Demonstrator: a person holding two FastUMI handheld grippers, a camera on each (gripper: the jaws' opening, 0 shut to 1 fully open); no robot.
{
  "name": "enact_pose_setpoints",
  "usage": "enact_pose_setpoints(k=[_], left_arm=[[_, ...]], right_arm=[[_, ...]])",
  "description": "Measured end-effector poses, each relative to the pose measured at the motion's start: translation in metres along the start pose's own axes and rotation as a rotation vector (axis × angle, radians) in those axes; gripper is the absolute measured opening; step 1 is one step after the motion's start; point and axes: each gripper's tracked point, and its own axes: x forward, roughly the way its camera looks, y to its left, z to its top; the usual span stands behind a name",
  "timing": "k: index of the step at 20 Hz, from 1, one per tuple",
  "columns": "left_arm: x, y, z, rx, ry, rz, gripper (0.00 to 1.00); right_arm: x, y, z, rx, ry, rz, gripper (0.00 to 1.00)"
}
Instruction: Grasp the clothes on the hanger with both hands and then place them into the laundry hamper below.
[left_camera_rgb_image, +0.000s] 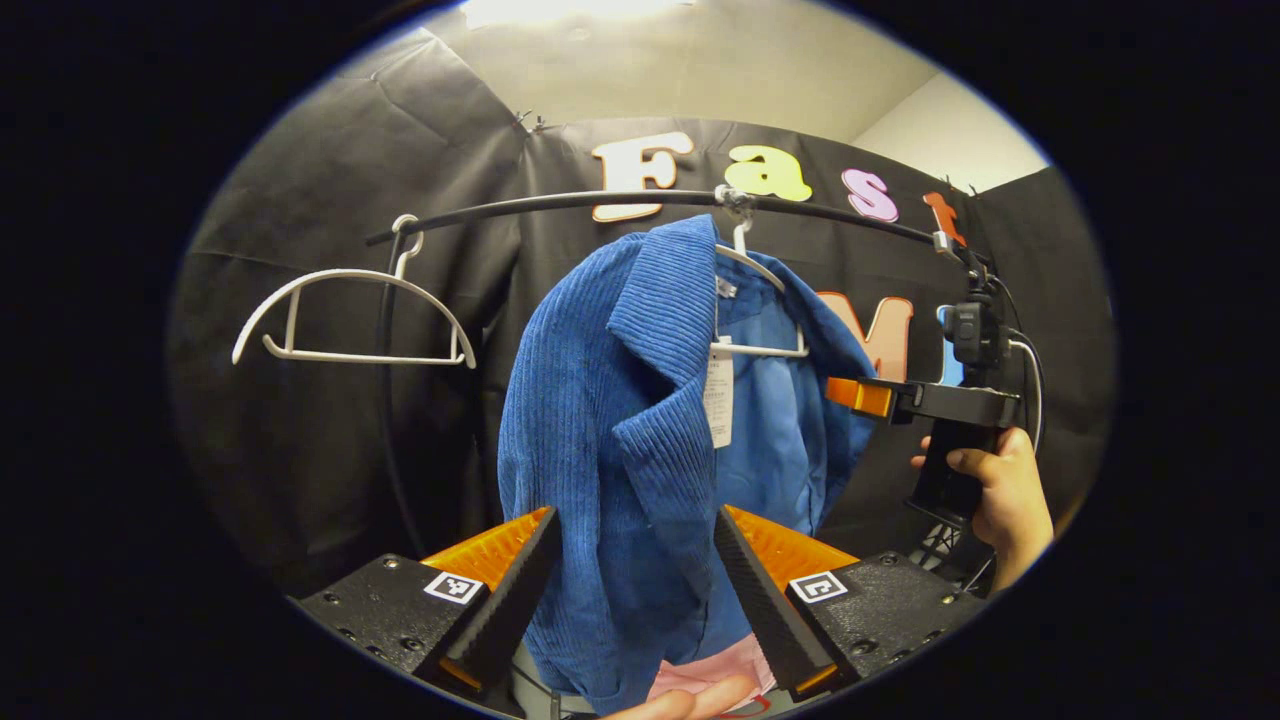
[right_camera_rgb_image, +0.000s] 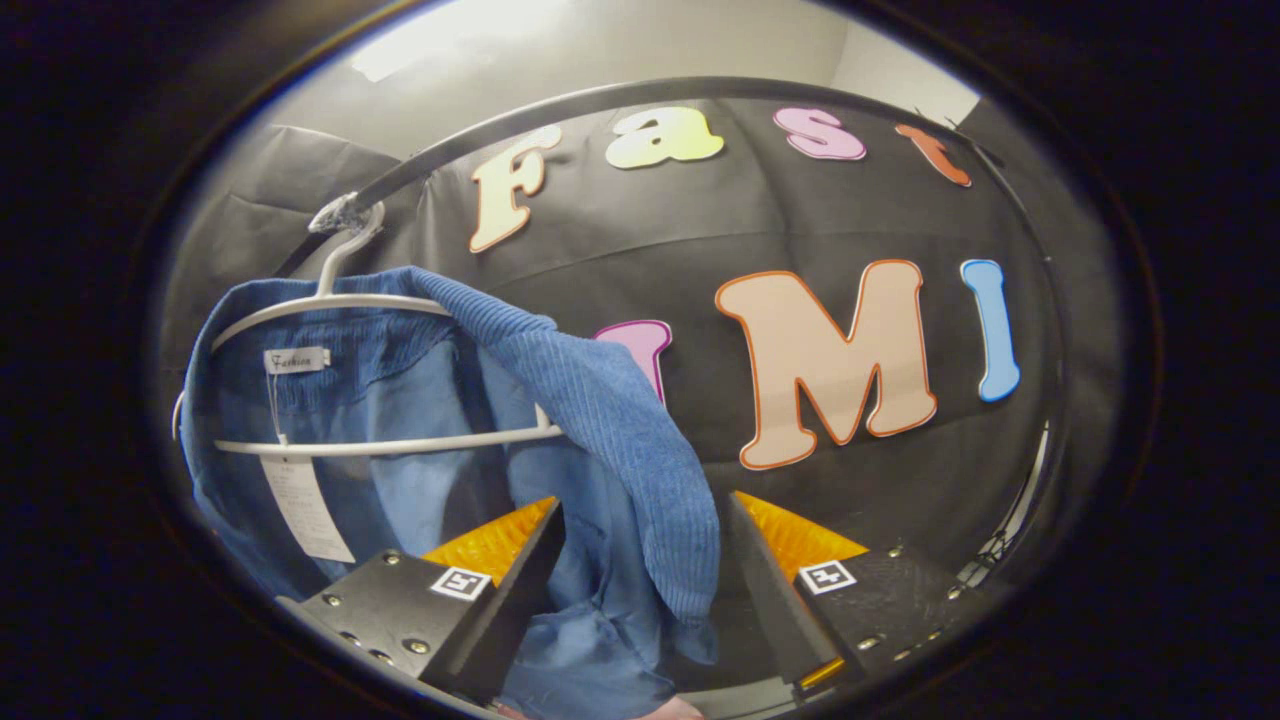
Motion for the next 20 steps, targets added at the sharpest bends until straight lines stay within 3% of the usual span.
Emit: enact_pose_setpoints(k=[3, 6, 10, 11, 12, 13, 14, 15, 17, 18, 20], left_arm=[[0.018, -0.004, 0.018, -0.017, -0.028, 0.044, 0.92], [0.037, -0.007, 0.024, -0.027, -0.017, 0.109, 0.92], [0.055, -0.008, 0.029, -0.02, -0.08, 0.128, 0.93], [0.062, -0.008, 0.03, -0.002, -0.099, 0.104, 0.76], [0.067, -0.006, 0.026, 0.003, -0.083, 0.088, 0.58], [0.071, -0.01, 0.02, -0.024, -0.067, 0.042, 0.41], [0.072, -0.011, 0.015, -0.04, -0.043, 0.022, 0.23], [0.071, -0.008, 0.015, -0.031, -0.028, 0.004, 0.06], [0.06, -0.013, 0.022, 0.012, -0.047, -0.07, 0.02], [0.049, -0.015, 0.029, 0.015, -0.063, -0.117, 0.06], [0.025, -0.014, 0.046, 0.022, -0.123, -0.185, 0.02]], right_arm=[[0.018, -0.007, -0.005, -0.013, 0.023, 0.003, 0.94], [0.031, 0.007, -0.01, 0.008, 0.055, 0.063, 0.94], [0.038, 0.015, -0.024, 0.004, 0.108, 0.092, 0.96], [0.038, 0.012, -0.025, 0.008, 0.12, 0.077, 0.96], [0.034, 0.006, -0.024, 0.013, 0.127, 0.064, 0.91], [0.031, -0.004, -0.023, 0.033, 0.104, 0.027, 0.48], [0.021, -0.001, -0.01, 0.089, 0.08, 0.041, 0.05], [0.026, 0.015, -0.008, 0.159, 0.071, 0.099, 0.05], [0.019, 0.011, -0.001, 0.194, 0.049, 0.07, 0.06], [0.017, 0.011, 0.0, 0.181, 0.044, 0.068, 0.05], [0.013, 0.019, 0.0, 0.109, 0.042, 0.081, 0.05]])
